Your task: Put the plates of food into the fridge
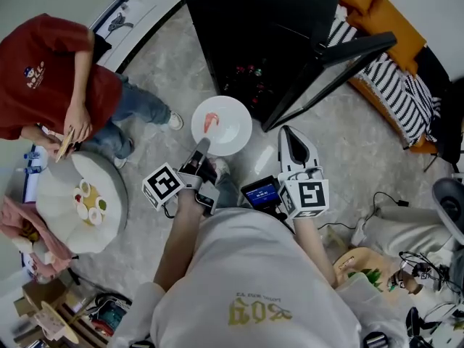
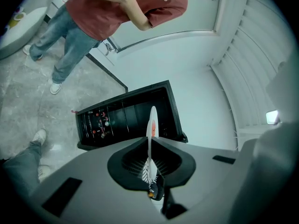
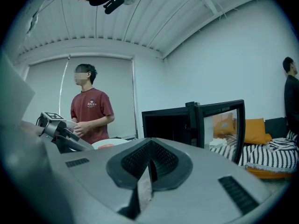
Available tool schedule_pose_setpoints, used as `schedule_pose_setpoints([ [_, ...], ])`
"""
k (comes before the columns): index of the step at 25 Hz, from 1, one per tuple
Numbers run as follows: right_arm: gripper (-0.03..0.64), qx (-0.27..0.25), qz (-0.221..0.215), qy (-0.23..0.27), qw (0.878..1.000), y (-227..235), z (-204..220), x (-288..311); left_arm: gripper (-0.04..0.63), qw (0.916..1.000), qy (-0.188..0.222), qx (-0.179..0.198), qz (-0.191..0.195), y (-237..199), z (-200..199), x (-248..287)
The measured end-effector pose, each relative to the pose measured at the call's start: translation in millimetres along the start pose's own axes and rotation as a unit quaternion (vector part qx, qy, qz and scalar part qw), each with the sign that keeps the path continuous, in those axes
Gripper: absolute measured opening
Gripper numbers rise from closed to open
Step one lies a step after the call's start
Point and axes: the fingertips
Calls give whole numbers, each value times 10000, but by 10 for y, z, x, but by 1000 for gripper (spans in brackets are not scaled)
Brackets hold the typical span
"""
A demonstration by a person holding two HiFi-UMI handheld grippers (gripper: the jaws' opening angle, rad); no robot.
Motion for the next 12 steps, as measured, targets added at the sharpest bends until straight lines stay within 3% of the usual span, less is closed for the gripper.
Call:
schedule_pose_setpoints([
  [12, 9, 1, 197, -187, 9996, -30, -68, 646, 15, 9996, -254, -45, -61, 85, -587, 414],
])
Point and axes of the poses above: the fingertips, and each gripper's own axes: x forward along the fingers, y to its right, z out of its underside, and after that the axes turned 12 degrees about -x, right-handed
